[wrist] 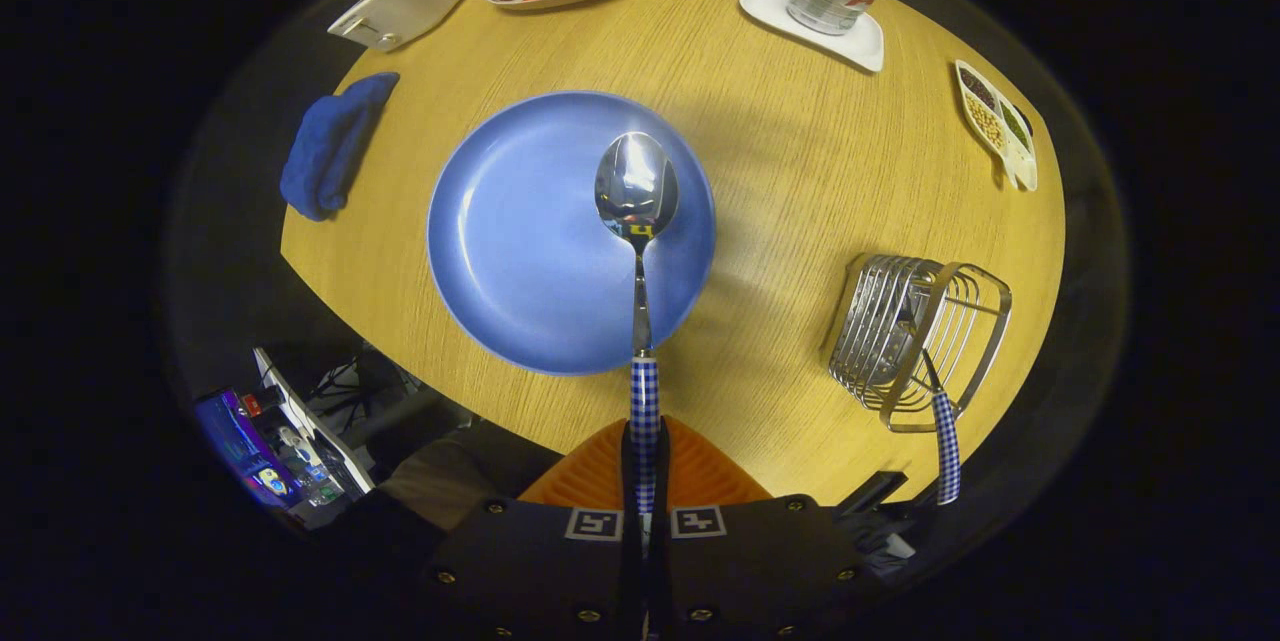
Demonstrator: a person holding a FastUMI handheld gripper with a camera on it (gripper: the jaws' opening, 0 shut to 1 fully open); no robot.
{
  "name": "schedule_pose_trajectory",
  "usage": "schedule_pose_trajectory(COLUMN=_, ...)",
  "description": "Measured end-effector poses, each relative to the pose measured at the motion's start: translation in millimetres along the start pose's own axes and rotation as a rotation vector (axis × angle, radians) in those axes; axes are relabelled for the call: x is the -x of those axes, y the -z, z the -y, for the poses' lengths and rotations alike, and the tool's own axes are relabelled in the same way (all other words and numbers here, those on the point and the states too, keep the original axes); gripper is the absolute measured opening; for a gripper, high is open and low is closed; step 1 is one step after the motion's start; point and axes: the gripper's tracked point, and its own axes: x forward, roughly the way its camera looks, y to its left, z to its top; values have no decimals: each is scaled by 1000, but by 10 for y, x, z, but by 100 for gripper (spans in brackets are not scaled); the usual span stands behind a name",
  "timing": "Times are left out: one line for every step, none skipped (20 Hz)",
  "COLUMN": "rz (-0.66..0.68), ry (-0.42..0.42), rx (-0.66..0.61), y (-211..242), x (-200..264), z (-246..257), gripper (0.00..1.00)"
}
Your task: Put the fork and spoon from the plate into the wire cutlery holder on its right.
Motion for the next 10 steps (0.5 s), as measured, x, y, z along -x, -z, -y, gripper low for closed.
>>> schedule_pose_trajectory(rz=1, ry=1, rx=-2, y=10, x=17, z=22, gripper=3)
schedule_pose_trajectory(rz=2, ry=-1, rx=-4, y=36, x=42, z=45, gripper=3)
schedule_pose_trajectory(rz=2, ry=-6, rx=-8, y=56, x=79, z=63, gripper=3)
schedule_pose_trajectory(rz=3, ry=-13, rx=-11, y=78, x=101, z=65, gripper=3)
schedule_pose_trajectory(rz=5, ry=-22, rx=-10, y=94, x=136, z=74, gripper=3)
schedule_pose_trajectory(rz=5, ry=-31, rx=-8, y=121, x=159, z=81, gripper=3)
schedule_pose_trajectory(rz=1, ry=-34, rx=-12, y=154, x=193, z=115, gripper=3)
schedule_pose_trajectory(rz=-3, ry=-32, rx=-16, y=189, x=222, z=148, gripper=3)
schedule_pose_trajectory(rz=-7, ry=-37, rx=-20, y=215, x=261, z=183, gripper=3)
schedule_pose_trajectory(rz=-10, ry=-38, rx=-27, y=255, x=295, z=223, gripper=3)
